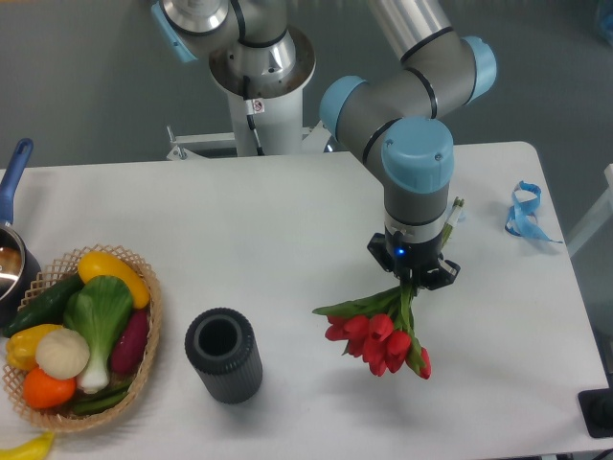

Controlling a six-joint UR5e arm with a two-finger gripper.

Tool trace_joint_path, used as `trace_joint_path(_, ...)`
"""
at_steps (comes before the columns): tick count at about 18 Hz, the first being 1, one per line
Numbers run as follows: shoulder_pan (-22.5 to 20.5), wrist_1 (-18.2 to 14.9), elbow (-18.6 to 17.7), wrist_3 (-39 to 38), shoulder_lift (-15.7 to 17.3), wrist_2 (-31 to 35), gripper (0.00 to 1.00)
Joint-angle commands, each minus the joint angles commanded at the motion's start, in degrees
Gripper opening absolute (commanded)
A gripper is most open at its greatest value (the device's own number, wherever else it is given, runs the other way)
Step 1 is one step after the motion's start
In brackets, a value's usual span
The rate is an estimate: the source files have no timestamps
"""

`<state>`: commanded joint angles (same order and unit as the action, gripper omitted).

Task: Insert the flowers into the vase
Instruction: 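Carry the red tulip bunch in the gripper toward the grey vase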

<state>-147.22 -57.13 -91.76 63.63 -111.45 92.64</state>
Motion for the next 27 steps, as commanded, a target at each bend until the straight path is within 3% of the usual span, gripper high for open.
trace_joint_path(10,0.09,0.7,0.79,-2.55,0.09,-1.4,0.01)
trace_joint_path(12,0.0,1.05,0.88,-2.64,0.35,-4.38,0.0)
trace_joint_path(15,-0.09,5.79,0.27,-4.3,1.05,-9.74,0.0)
trace_joint_path(20,0.0,9.4,-0.96,-7.03,2.37,-16.51,0.0)
trace_joint_path(24,-0.7,12.83,-4.47,-8.87,5.17,-27.75,0.0)
trace_joint_path(27,-0.88,12.83,-5.89,-9.05,6.68,-34.78,0.0)
